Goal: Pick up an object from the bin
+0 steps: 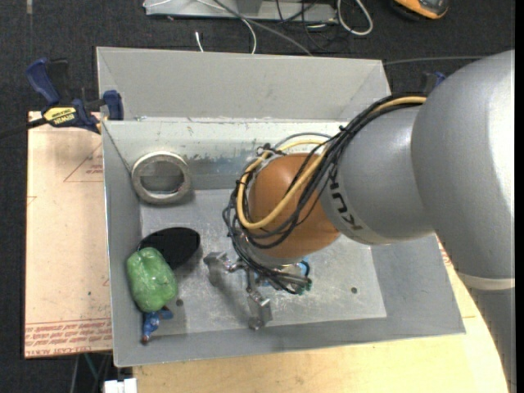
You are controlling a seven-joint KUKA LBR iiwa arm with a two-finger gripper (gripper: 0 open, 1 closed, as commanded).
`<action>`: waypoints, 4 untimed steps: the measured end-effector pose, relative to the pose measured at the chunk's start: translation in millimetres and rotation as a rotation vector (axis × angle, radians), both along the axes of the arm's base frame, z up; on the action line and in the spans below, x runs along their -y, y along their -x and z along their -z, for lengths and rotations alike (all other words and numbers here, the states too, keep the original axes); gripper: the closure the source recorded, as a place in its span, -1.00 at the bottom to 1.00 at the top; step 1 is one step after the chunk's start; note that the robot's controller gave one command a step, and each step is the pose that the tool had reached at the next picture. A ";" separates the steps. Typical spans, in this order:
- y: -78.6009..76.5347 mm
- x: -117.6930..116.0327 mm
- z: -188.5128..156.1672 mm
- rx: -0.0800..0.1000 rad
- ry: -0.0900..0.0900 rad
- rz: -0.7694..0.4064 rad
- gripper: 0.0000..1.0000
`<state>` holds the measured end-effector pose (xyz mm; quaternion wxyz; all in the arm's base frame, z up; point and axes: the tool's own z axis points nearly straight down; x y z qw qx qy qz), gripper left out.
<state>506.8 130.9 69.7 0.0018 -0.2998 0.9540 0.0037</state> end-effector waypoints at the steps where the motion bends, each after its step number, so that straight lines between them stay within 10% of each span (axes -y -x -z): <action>1: 6.3 -0.9 -0.7 0.007 -0.002 -0.073 -1.00; 2: 2.4 2.4 -16.4 -0.007 0.000 -0.072 -1.00; 3: -43.5 0.8 -8.6 0.004 -0.002 -0.278 -1.00; 4: -8.5 -1.8 -77.6 -0.006 -0.002 -0.235 -1.00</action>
Offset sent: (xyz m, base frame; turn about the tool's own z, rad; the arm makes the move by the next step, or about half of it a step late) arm 0.0190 -0.0135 0.0666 -0.0612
